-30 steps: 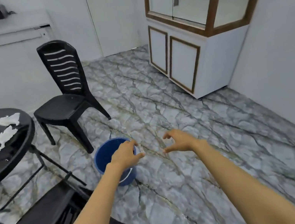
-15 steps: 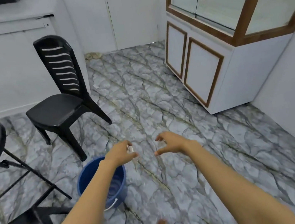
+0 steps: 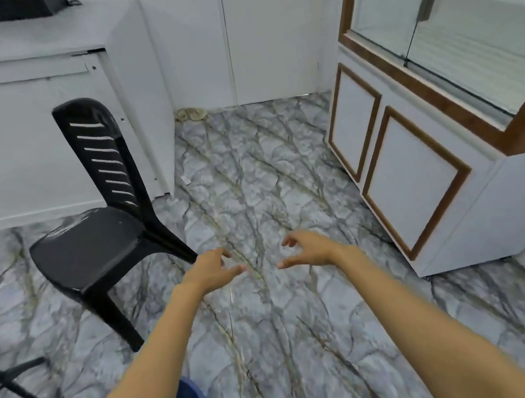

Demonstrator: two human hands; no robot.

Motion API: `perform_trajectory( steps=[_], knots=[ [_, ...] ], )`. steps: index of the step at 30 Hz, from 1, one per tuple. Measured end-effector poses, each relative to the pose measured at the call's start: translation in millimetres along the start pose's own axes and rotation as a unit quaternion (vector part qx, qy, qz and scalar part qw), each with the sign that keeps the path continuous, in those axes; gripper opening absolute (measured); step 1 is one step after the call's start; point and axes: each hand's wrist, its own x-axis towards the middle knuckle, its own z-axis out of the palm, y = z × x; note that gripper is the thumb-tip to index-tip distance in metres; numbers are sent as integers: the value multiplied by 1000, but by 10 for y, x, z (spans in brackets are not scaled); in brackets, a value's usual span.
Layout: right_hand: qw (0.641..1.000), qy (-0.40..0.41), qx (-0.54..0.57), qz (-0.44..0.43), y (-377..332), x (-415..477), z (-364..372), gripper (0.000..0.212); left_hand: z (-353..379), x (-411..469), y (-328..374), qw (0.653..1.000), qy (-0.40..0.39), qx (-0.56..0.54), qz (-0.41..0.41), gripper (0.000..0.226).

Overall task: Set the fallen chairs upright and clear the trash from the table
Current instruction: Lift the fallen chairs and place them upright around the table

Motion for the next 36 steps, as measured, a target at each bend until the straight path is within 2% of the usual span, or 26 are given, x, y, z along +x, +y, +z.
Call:
perform_trajectory(
  steps=[8,13,17,23,31,36],
  knots=[
    [995,-61,-6,-73,178,1803,-979,68,-533,1418,129,992,72,-65,-81,64],
    [980,-130,-37,-145,4,2966,-1680,68,-947,2157,315,968,133,-141,-159,60],
    [964,-164,-45,-205,-287,3791,-2055,65,-1286,2584,292,937,207,-188,-210,57],
    [935,-224,-25,-274,-835,4827,-2233,63,-1849,3137,-41,893,289,-207,-275,58],
    [897,-260,-46,-353,-1915,6249,-2647,58,-2855,3753,-629,790,446,-268,-324,62],
    [868,-285,-52,-402,-2631,6920,-2741,51,-3165,4010,-897,750,475,-290,-357,70]
  ],
)
